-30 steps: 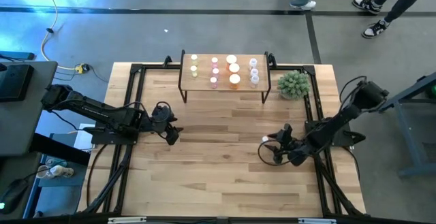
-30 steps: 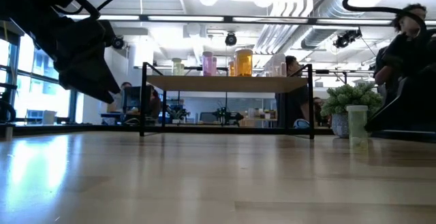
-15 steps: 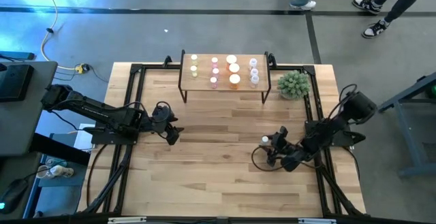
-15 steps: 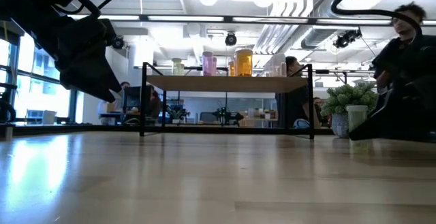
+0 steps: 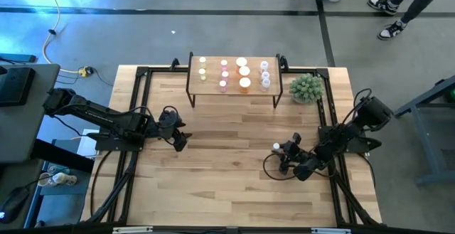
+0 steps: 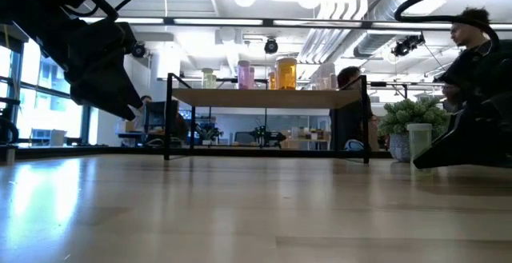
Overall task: Pick and place medicine bottles onto shelf by color
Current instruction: Put the green pill bottle aligned with the other green pill bottles on the shelf
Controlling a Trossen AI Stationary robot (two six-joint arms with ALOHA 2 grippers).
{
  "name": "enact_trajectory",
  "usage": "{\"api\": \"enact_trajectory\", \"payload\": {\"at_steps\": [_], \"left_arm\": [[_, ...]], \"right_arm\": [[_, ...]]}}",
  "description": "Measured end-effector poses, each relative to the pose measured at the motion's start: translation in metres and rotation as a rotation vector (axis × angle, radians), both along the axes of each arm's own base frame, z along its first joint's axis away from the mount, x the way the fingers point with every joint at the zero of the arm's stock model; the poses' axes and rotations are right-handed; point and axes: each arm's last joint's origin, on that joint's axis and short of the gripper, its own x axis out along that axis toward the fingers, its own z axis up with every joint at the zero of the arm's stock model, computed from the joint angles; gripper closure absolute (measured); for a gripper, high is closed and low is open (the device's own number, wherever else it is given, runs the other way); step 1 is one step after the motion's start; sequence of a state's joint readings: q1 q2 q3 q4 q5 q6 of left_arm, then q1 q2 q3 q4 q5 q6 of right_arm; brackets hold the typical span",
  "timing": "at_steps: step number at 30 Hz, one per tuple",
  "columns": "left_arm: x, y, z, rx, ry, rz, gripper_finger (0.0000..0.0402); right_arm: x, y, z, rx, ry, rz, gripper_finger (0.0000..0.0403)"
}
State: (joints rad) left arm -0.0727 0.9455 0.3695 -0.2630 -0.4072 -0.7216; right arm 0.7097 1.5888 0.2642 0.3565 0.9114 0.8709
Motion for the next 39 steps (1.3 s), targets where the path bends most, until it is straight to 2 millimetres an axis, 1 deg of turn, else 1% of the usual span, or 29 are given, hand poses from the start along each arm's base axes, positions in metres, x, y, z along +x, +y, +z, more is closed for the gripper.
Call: {"api": "enact_trajectory", "payload": {"at_steps": [6, 11, 15, 22, 25, 28, 33, 39], "left_arm": [[0.0, 0.0, 0.0, 0.002, -0.001, 0.001, 0.0122], [0.004, 0.0, 0.004, 0.056, -0.032, -0.029, 0.0122], [0.012, -0.001, 0.014, 0.147, -0.115, -0.137, 0.0122], [0.028, -0.005, 0.034, 0.312, -0.306, -0.359, 0.0122], [0.032, -0.006, 0.039, 0.353, -0.359, -0.389, 0.0122], [0.038, -0.006, 0.034, 0.359, -0.348, -0.397, 0.0122], [0.05, -0.007, 0.026, 0.378, -0.366, -0.393, 0.0122], [0.067, -0.008, 0.018, 0.403, -0.447, -0.381, 0.0122]], "right_arm": [[0.002, 0.002, 0.002, 0.01, -0.012, -0.002, 0.0328], [0.013, 0.008, 0.009, 0.025, -0.036, -0.002, 0.0326], [0.036, 0.012, 0.023, 0.016, -0.043, 0.013, 0.0321], [0.092, 0.004, 0.06, -0.007, -0.044, 0.102, 0.0321], [0.113, -0.004, 0.078, -0.027, -0.06, 0.144, 0.0321], [0.131, -0.013, 0.094, -0.028, -0.084, 0.182, 0.0321], [0.149, -0.028, 0.111, -0.017, -0.108, 0.252, 0.0321], [0.158, -0.042, 0.119, -0.014, -0.12, 0.286, 0.0321]]}}
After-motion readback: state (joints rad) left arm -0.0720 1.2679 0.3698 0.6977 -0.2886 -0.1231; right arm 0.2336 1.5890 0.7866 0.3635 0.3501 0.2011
